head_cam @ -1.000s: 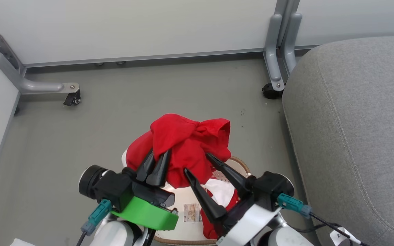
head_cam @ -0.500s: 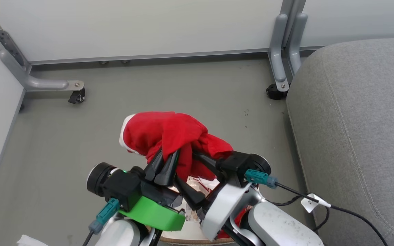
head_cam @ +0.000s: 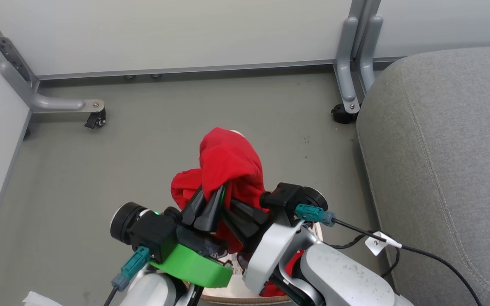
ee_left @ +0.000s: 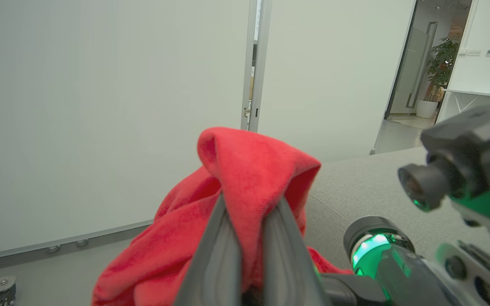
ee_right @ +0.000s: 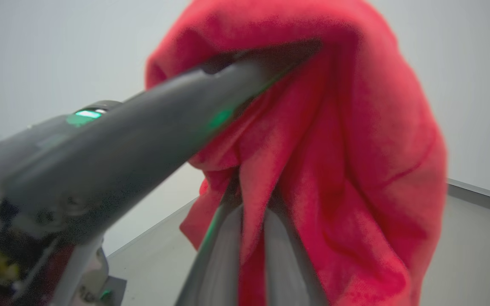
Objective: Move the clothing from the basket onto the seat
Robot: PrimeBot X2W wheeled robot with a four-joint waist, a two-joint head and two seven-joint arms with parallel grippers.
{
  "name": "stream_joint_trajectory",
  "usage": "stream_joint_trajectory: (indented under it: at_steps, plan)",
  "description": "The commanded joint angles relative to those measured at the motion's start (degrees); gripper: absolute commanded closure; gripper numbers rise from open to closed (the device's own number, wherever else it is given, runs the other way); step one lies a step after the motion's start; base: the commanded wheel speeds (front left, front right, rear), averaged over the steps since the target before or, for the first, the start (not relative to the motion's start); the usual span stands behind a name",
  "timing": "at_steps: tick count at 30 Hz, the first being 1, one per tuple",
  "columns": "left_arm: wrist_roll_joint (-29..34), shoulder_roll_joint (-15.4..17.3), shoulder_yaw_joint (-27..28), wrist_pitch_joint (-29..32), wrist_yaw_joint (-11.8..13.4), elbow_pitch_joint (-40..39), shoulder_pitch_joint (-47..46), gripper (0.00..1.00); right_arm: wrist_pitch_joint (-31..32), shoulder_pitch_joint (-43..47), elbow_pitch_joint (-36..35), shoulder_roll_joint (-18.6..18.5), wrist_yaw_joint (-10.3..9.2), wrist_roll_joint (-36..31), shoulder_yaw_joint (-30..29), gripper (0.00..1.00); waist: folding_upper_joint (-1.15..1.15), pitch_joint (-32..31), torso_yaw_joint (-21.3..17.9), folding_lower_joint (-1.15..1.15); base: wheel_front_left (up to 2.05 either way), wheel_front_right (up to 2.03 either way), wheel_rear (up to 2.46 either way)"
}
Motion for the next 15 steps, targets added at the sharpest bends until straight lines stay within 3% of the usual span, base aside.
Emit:
stream_joint_trajectory:
  at_steps: [1, 11, 13, 15]
  plan:
    - [-0.01, 0.30, -0.04, -0.44, 0.02, 0.06, -0.93, 1.00, -0.41, -0.96, 0.44, -0.17, 0.00, 0.37, 0.31, 1.00, 0.00, -0.05, 0.00, 0.00, 0.00, 0.00, 0.00]
    - [-0.15, 0.39, -0.11, -0.37, 0.62, 0.62, -1.23, 1.00, -1.19, -1.42, 1.32, -0.16, 0.00, 0.80, 0.73, 1.00, 0.00, -0.07, 0.32, 0.00, 0.00, 0.00, 0.00]
    - [0.43, 0.53, 0.09, 0.01, 1.41, 0.73, -1.19, 0.00, -1.39, -1.48, 1.42, -0.17, 0.00, 0.77, 0.67, 1.00, 0.00, -0.02, 0.32, 0.00, 0.00, 0.00, 0.00]
    - [0.82, 0.78, 0.00, 0.40, 2.00, 0.45, -0.90, 0.00, -1.54, -1.82, 1.68, -0.17, 0.00, 0.45, 0.29, 1.00, 0.00, -0.02, 0.29, 0.00, 0.00, 0.00, 0.00]
